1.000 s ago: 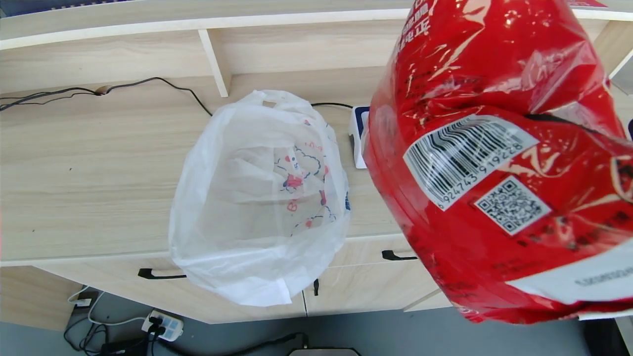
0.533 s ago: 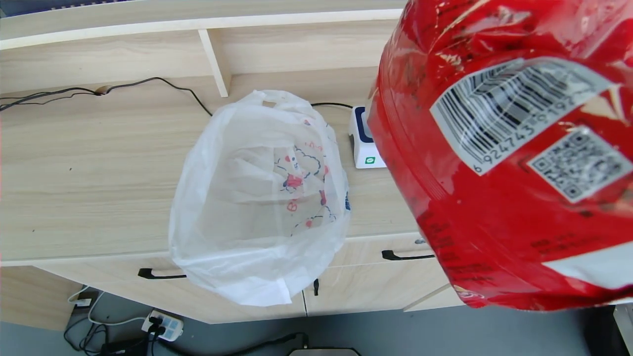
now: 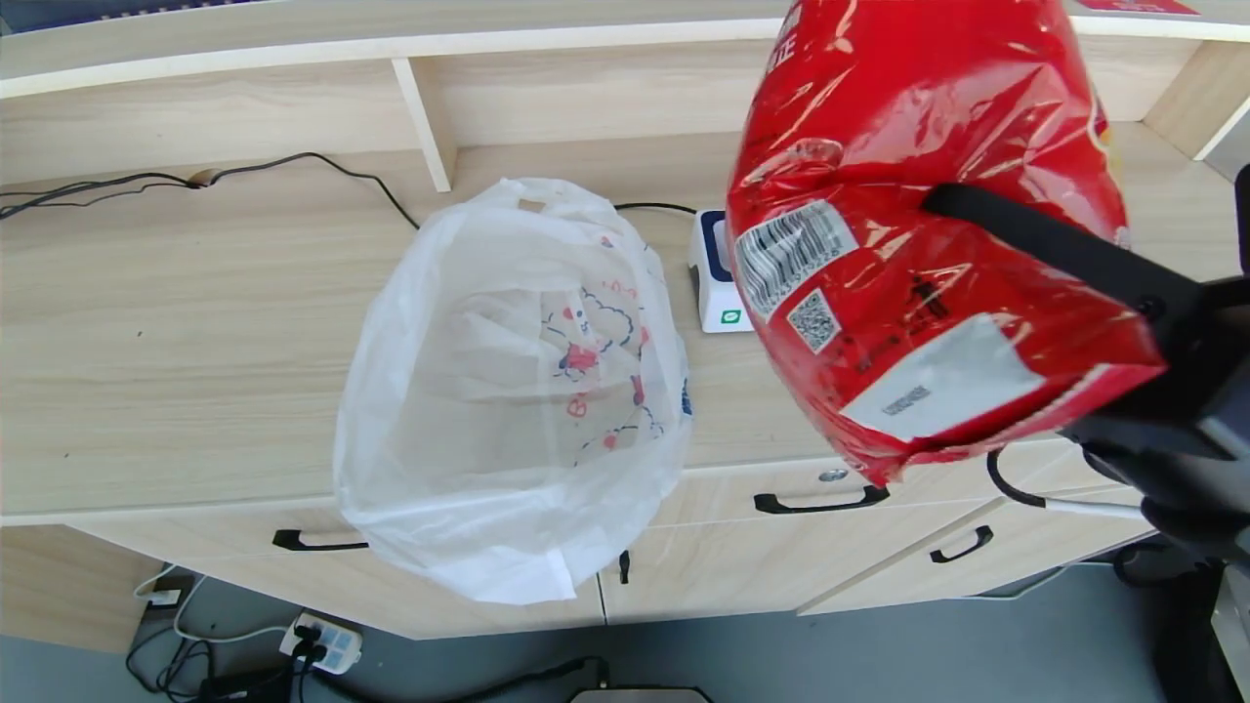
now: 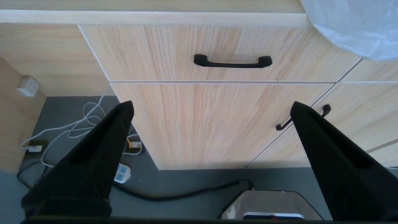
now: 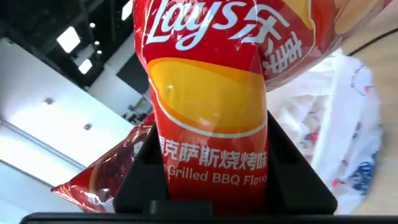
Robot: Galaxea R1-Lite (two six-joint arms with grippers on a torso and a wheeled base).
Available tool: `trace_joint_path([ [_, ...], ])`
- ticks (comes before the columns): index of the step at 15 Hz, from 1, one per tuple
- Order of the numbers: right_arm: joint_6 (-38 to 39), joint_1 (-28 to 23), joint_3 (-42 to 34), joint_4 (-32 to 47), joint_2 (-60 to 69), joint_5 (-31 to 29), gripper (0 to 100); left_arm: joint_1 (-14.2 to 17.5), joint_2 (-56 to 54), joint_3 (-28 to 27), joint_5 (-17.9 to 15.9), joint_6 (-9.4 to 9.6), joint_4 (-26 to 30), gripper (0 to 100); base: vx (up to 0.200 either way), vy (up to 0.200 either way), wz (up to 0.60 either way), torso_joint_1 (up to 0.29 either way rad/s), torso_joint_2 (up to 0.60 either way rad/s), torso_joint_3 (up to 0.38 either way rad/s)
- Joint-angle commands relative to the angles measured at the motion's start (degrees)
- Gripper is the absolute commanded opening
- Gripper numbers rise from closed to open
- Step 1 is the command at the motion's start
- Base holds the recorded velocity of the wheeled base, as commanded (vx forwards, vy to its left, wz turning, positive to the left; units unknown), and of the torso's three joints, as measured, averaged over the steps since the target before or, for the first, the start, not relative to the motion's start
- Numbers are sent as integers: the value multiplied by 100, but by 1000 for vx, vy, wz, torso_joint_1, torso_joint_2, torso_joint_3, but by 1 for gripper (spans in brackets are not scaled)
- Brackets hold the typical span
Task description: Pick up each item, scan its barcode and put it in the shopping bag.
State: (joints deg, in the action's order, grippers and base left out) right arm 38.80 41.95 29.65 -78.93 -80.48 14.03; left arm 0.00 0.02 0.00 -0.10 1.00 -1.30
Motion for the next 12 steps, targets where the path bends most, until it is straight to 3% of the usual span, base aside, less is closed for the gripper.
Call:
trace_joint_path([
  [1,-857,-688,428,484,-547,-94,0,0,-2,0,1,-3,-1,100,0,0,0,0,0,0],
  [3,-1850,-960,1289,1644,-758,-348,0,0,-2,0,1,-3,-1,100,0,0,0,0,0,0],
  [6,-4065,-1514,2186,3209,-864,-401,0,0,-2,0,1,-3,-10,100,0,0,0,0,0,0],
  [10,-5128,-1523,3082,4123,-1224,-515,0,0,-2,0,1,6,-19,100,0,0,0,0,0,0],
  [12,-5330,-1602,3680,4193,-1549,-1025,0,0,-2,0,1,6,-19,100,0,0,0,0,0,0],
])
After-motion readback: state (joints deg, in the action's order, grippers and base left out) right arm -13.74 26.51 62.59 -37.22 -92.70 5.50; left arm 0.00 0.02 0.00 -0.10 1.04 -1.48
